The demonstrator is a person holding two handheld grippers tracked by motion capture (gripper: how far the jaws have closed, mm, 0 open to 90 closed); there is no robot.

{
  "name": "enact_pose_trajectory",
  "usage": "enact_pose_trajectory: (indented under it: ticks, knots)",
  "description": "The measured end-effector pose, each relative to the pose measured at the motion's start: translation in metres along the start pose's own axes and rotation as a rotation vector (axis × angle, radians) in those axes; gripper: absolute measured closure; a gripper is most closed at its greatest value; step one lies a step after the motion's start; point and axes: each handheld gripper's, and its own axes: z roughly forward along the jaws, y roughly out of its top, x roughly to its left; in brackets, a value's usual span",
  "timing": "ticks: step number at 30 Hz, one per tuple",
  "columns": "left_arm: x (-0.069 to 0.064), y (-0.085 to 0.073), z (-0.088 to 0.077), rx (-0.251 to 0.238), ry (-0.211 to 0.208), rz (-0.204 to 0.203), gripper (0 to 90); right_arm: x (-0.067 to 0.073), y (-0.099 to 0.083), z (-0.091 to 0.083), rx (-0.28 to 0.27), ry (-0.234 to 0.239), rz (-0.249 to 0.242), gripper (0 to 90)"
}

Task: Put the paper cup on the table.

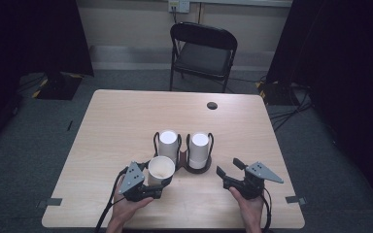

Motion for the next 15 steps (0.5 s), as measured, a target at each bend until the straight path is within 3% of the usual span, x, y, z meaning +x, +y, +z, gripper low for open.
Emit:
enact_pose_trajectory:
  ticks: [5, 11, 13, 15]
  knots:
    - [0.012, 0.001, -0.008, -0.017, 0.036, -0.013, 24.1, -0.006, -0.005, -0.002, -0.007, -0.017, -0.005, 16.3]
    - [0.026, 0.002, -0.011, -0.04, 0.094, -0.025, 24.3, -0.01, -0.01, -0.004, -0.018, -0.05, -0.005, 16.2]
    - [0.03, 0.003, -0.011, -0.047, 0.101, -0.043, 24.3, -0.011, -0.013, -0.003, -0.009, -0.05, -0.011, 16.2]
    - [0.034, 0.004, -0.011, -0.046, 0.119, -0.035, 24.3, -0.01, -0.015, -0.002, 0.002, -0.073, -0.027, 16.4]
